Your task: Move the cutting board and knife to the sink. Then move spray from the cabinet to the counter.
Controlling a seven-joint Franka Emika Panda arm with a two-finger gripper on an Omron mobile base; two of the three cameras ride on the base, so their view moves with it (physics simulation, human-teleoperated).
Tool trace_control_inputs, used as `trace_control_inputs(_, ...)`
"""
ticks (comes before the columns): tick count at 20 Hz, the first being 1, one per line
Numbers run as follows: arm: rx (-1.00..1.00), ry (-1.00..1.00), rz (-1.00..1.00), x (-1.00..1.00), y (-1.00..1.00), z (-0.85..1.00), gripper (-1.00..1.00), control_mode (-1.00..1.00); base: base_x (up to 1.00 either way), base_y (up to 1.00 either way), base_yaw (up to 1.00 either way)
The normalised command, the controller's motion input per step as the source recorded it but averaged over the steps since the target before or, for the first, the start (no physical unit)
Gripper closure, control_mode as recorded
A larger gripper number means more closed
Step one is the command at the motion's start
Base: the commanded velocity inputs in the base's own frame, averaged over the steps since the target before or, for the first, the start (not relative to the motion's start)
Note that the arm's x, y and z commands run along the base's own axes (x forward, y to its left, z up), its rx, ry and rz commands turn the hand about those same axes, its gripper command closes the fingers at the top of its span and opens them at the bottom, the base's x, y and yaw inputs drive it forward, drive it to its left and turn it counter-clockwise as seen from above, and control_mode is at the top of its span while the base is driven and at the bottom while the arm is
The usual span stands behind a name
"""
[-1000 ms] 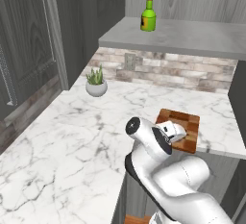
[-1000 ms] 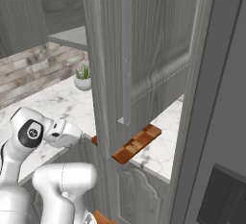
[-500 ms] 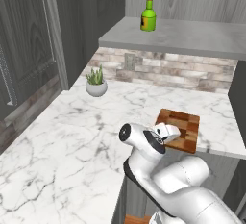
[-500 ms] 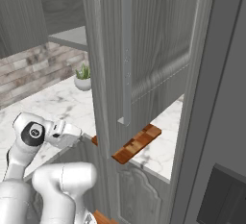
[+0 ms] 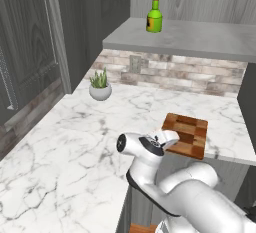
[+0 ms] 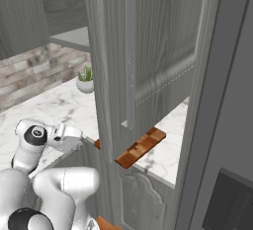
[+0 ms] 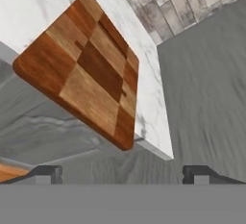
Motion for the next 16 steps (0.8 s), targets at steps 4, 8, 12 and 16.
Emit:
trace_control_inputs(4, -0.08, 0.02, -0.01, 0.26, 0.0, -0.21, -1.0, -1.0, 0.0, 0.0, 0.0)
trace_control_inputs(8, -0.07, 0.03, -0.01, 0.27, 0.0, -0.2, -1.0, -1.0, 0.0, 0.0, 0.0)
trace_control_inputs(12, -0.06, 0.02, -0.01, 0.24, 0.0, -0.18, -1.0, -1.0, 0.0, 0.0, 0.0)
trace_control_inputs(16, -0.04, 0.01, -0.01, 0.2, 0.0, -0.16, -1.0, -1.0, 0.0, 0.0, 0.0)
